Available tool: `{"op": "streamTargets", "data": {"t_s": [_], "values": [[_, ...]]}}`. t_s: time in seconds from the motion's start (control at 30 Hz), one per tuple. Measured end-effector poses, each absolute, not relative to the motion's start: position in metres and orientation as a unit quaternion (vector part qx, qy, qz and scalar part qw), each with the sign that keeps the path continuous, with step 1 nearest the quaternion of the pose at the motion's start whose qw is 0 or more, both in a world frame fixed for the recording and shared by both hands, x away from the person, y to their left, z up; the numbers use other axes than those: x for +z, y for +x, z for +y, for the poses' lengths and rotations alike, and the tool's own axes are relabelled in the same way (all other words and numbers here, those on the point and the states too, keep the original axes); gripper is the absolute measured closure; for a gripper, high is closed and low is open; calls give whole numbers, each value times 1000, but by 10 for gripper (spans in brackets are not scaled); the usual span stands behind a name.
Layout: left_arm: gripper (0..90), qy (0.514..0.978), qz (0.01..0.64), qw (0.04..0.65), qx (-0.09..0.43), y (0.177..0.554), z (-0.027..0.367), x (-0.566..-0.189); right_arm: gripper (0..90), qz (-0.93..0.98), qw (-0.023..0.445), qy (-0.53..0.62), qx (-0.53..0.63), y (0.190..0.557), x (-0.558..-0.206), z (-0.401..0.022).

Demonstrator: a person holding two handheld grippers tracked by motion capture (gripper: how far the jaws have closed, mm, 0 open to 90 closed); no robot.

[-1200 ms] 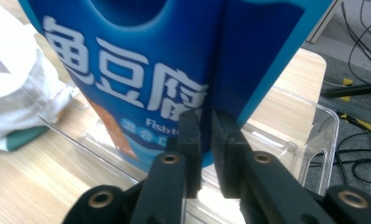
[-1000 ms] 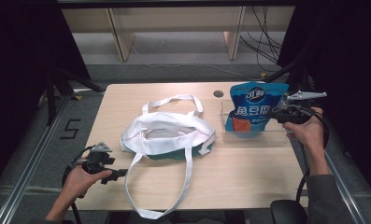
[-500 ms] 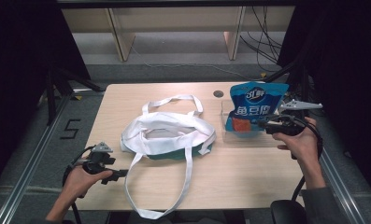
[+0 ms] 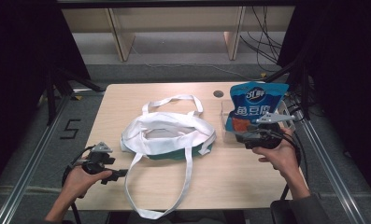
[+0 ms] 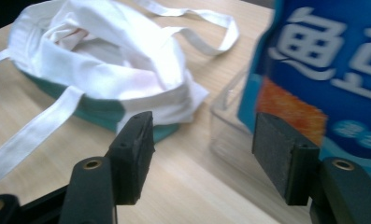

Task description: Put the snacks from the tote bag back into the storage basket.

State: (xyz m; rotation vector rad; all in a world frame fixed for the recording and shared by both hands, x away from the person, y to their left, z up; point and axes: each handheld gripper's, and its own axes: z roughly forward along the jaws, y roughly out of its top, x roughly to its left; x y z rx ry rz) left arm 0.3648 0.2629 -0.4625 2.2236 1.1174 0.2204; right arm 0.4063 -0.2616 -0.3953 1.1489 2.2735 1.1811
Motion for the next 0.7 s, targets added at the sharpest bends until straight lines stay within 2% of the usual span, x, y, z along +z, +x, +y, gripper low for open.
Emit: {"op": "streamTargets", "data": {"t_s": [0.67,0.7], "values": [[241,851,418,307,82,364,264,-462,334,826,137,368,404,387,-435,-245],[241,851,417,309,83,365,265,-462,331,825,122,378,401,384,-435,-244]]}}
